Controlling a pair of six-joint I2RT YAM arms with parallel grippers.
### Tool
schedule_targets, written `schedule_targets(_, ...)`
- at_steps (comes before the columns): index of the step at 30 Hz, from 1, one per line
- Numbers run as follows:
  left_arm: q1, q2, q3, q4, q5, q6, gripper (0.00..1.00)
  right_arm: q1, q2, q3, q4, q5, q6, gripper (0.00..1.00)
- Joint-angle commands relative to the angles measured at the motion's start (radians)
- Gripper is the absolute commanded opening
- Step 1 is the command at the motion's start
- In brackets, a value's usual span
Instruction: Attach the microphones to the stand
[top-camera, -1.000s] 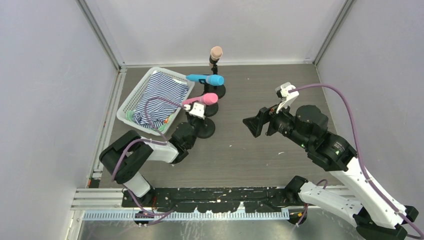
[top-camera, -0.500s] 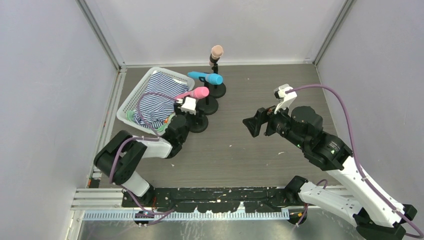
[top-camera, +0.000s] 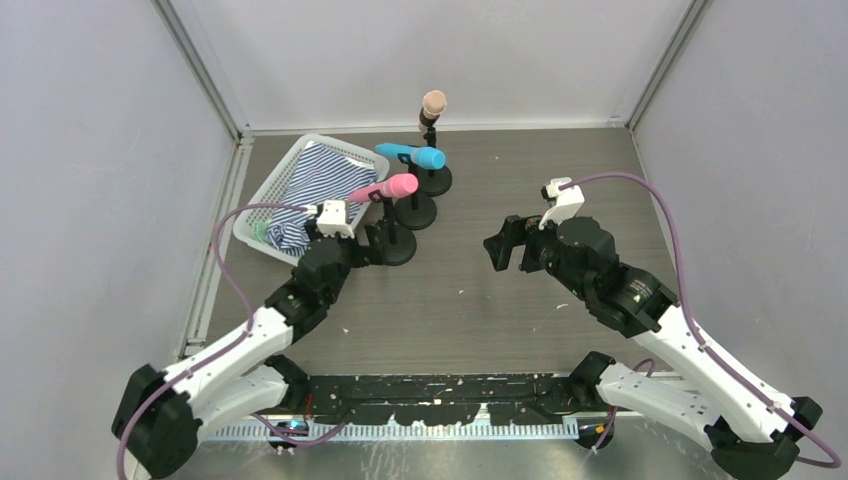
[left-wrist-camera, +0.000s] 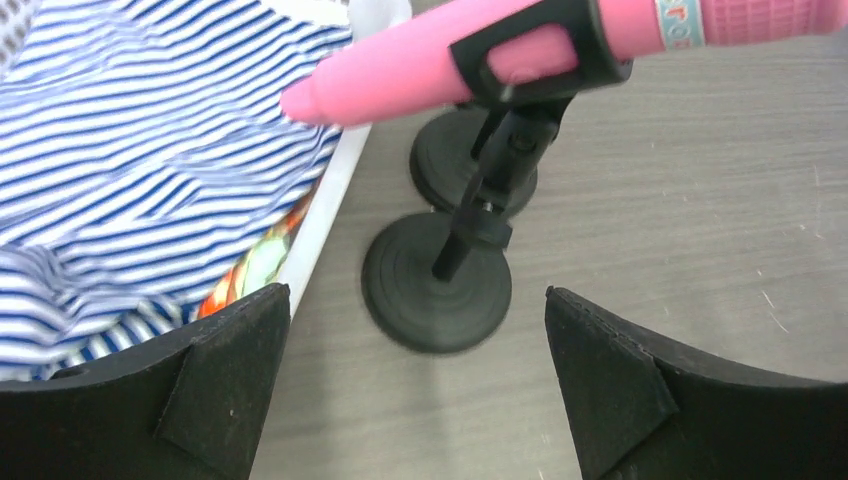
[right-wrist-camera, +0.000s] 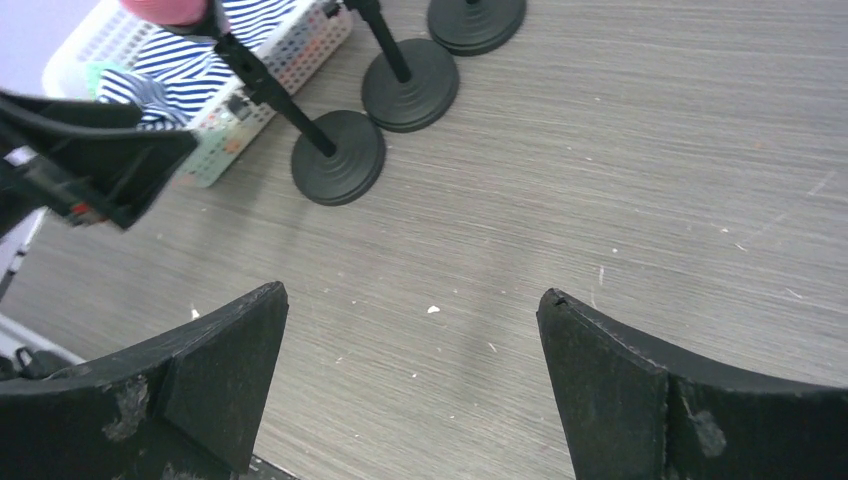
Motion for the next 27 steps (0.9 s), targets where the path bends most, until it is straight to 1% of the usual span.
schedule_targets(1,-0.005,-0.154,0.062,-0.383,0.0,-0.129,1.0,0.0,0.011,-0.016,0.053,0.118,0.036,1.0)
schedule_targets(3,-0.003,-0.194,0.1,-0.51,0.011,-0.151,1.0,-0.002,0.028,-0.008,0.012,0.167,0.056,1.0)
schedule_targets(5,0.01,-0.195,0.155,-0.639,0.04,-0.152,1.0,-0.03,0.067,0.019,-0.061,0.181,0.081,1.0)
schedule_targets(6,0.02,-0.186,0.179,-0.686,0.054,-0.152,1.0,-0.064,0.089,0.029,-0.093,0.141,0.091,1.0)
schedule_targets(8,0.057,-0.175,0.204,-0.731,0.12,-0.168,1.0,-0.19,0.117,0.038,-0.113,-0.006,0.115,1.0)
schedule_targets(9,0.089,-0.174,0.211,-0.741,0.15,-0.181,1.0,-0.255,0.113,0.03,-0.107,-0.077,0.13,1.0)
schedule_targets(11,0.203,-0.18,0.23,-0.792,0.227,-0.223,1.0,-0.36,0.088,0.015,-0.103,-0.149,0.146,1.0)
schedule_targets(13,0.303,-0.204,0.243,-0.84,0.306,-0.248,1.0,-0.437,0.054,0.016,-0.129,-0.171,0.145,1.0)
schedule_targets(15,0.351,-0.246,0.257,-0.88,0.35,-0.242,1.0,-0.484,0.004,0.01,-0.156,-0.168,0.141,1.0)
schedule_targets(18,0.354,-0.312,0.277,-0.933,0.348,-0.2,1.0,-0.489,-0.098,-0.019,-0.173,-0.116,0.142,1.0)
schedule_targets(23,0.354,-0.356,0.332,-1.078,0.276,-0.167,1.0,-0.49,-0.264,-0.077,-0.173,-0.063,0.124,1.0)
schedule_targets(25,0.354,-0.384,0.321,-1.083,0.265,-0.162,1.0,-0.49,-0.327,-0.103,-0.161,-0.04,0.112,1.0)
schedule_targets(27,0.354,-0.417,0.303,-1.054,0.277,-0.161,1.0,-0.489,-0.368,-0.127,-0.147,-0.022,0.089,1.0)
